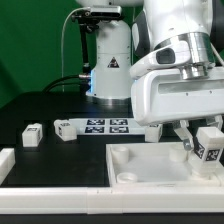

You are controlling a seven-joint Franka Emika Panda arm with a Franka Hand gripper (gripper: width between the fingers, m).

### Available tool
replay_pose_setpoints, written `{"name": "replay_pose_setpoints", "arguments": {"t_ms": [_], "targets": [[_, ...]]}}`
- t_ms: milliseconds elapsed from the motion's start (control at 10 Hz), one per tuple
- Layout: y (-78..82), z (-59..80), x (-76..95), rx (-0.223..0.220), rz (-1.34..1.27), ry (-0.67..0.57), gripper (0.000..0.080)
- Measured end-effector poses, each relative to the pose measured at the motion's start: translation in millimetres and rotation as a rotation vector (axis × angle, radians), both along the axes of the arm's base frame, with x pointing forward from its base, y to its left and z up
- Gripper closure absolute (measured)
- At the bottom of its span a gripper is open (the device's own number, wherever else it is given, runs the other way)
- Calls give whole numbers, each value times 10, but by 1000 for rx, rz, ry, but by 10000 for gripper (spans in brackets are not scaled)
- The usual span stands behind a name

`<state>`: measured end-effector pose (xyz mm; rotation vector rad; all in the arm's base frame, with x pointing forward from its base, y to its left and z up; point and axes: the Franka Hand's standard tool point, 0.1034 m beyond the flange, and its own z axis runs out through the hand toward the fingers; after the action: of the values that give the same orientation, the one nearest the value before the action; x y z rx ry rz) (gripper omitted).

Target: Assemble one leg

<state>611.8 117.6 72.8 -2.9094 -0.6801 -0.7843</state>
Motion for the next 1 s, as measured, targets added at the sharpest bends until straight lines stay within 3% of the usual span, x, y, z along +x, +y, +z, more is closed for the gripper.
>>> {"name": "replay_pose_setpoints", "arguments": {"t_ms": [300,700,800,900,1000], "targets": [[-135,-63,-98,1,-18,-30,509],[-150,-71,-135,3,-22,-44,509],[-150,-71,-135,3,-22,-44,322],[-150,-71,-135,3,-22,-44,322],[-150,-71,-135,3,-22,-44,188]]}}
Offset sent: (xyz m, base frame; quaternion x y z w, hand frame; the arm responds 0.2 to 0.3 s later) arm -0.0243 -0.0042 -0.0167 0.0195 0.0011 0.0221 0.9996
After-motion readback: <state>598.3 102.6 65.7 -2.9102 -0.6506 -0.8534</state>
